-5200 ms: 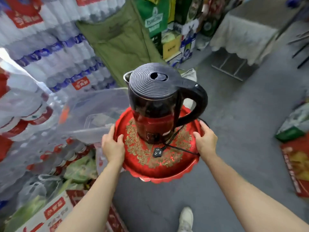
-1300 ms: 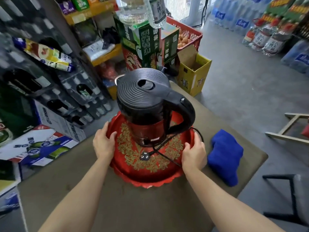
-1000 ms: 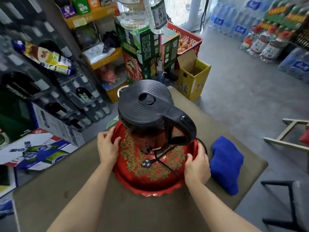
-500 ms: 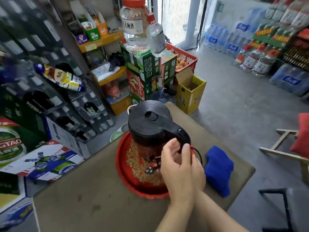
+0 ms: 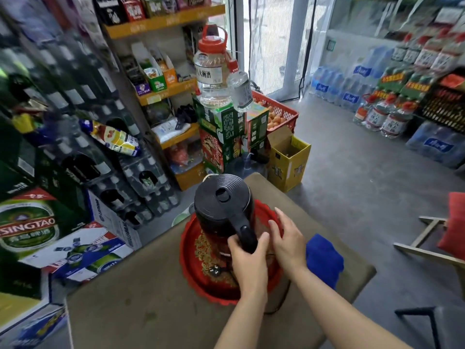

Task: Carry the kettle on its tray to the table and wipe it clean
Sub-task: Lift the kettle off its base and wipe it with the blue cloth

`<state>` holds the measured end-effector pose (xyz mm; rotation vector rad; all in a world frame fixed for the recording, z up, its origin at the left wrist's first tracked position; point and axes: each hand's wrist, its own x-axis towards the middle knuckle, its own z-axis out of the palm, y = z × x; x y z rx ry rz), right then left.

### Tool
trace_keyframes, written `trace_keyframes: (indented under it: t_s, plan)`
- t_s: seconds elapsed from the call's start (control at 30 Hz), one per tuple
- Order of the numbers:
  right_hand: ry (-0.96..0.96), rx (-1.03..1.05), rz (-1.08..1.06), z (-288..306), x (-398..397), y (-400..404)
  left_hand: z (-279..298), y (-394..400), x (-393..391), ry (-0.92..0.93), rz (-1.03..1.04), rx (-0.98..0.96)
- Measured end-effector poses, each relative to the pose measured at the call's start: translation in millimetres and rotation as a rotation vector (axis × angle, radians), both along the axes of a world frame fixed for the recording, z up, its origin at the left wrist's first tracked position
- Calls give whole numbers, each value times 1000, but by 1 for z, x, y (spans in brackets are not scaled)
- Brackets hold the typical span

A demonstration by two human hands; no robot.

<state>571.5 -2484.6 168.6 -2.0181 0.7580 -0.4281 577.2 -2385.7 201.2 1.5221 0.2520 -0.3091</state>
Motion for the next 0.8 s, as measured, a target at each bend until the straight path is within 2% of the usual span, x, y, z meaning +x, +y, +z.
trace_keyframes:
  t_s: [0.1,0.27,0.43,0.63,0.7,0.8]
  plan:
    - [-41,-28,58,1,7,16,-1,41,-3,-117,118,72]
    - [-107,-38,174,-4,18,47,12,68,33,-236,183,75]
    - [-203,-147,129,17,24,61,55,74,53,-339,222,94]
    - [-290,-157,101,49,19,67,114,76,52,-541,193,270]
    - [-310,-151,113,57,16,69,123,77,53,-547,180,258]
    - [-353,-164,156,69,11,63,129,80,56,-448,235,126]
